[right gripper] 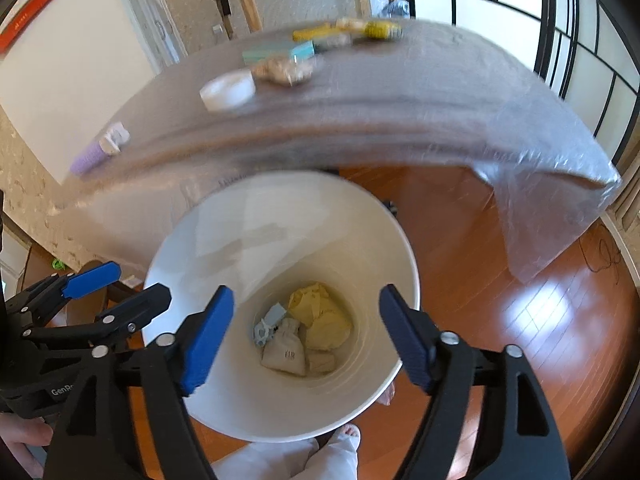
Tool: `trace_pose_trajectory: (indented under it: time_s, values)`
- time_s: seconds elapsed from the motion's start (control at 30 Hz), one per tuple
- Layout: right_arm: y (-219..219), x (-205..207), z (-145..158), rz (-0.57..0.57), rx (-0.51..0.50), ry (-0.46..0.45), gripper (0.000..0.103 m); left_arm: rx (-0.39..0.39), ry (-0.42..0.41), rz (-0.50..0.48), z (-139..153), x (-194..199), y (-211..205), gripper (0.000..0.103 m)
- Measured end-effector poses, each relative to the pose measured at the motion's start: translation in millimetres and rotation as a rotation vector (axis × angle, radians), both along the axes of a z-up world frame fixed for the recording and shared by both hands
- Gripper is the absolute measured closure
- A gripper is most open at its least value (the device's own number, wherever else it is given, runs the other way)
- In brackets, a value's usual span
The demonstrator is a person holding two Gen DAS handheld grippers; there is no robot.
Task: Collect trash
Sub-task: 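Move both open tools back toward the table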
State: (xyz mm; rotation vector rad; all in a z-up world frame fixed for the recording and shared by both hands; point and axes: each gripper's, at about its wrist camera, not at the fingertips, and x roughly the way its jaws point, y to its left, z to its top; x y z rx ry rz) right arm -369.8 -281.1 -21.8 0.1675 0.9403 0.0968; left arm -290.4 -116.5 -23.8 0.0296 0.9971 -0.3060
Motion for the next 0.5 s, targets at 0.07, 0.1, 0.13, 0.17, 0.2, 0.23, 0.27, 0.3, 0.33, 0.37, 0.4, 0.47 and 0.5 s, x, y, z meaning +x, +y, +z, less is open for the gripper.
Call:
trace_pose_trajectory:
  time_s: [0.07, 0.1, 0.13, 0.17, 0.2, 0.23, 0.27, 0.3, 0.33, 0.37, 0.4, 0.47, 0.5]
  values:
    - [-0.8, -0.4, 13.3, -0.004, -0.019, -0.041, 0.018, 0.036, -0.058, 0.027, 16.5, -3.5, 4.4, 0.007]
    - [-0.9, 0.9, 18.9, -0.003, -0.027, -0.058, 0.015, 0.048, -0.088, 0.049, 24.3, -3.8, 8.6, 0.005]
    - [-1.0, 2.1, 25.9, 0.002, -0.037, -0.079, 0.014, 0.052, -0.107, 0.067, 30.1, -3.0, 12.8, 0.004]
    - [-0.7, 3.8, 32.4, 0.008, -0.047, -0.096, 0.013, 0.053, -0.123, 0.088, 36.2, -0.9, 17.9, 0.004]
    - [-0.3, 5.4, 37.1, 0.012, -0.056, -0.108, 0.01, 0.054, -0.134, 0.118, 42.5, 2.7, 24.8, 0.003]
    - [0.0, 8.0, 43.0, 0.019, -0.065, -0.125, 0.007, 0.056, -0.14, 0.147, 47.5, 7.8, 32.1, 0.003]
    - [-1.6, 11.4, 46.9, 0.027, -0.067, -0.137, 0.007, 0.055, -0.15, 0.176, 52.5, 13.2, 40.9, 0.003]
    - [-2.0, 15.1, 51.3, 0.038, -0.071, -0.151, 0.006, 0.054, -0.158, 0.191, 54.9, 16.9, 46.0, 0.003]
    - [-2.6, 19.7, 54.5, 0.048, -0.074, -0.159, 0.006, 0.064, -0.164, 0.215, 58.0, 21.8, 51.4, 0.003]
    - [-3.2, 22.8, 56.5, 0.054, -0.075, -0.162, 0.006, 0.073, -0.162, 0.235, 59.0, 27.1, 57.0, 0.003]
    - [-4.1, 27.5, 58.3, 0.064, -0.072, -0.166, 0.006, 0.074, -0.152, 0.26, 59.6, 35.7, 65.2, 0.003]
    - [-4.6, 34.9, 60.6, 0.082, -0.065, -0.171, 0.005, 0.052, -0.144, 0.29, 58.9, 47.0, 77.3, 0.003]
    - [-3.7, 39.1, 61.2, 0.093, -0.064, -0.176, 0.005, 0.04, -0.14, 0.305, 57.7, 52.5, 81.3, 0.003]
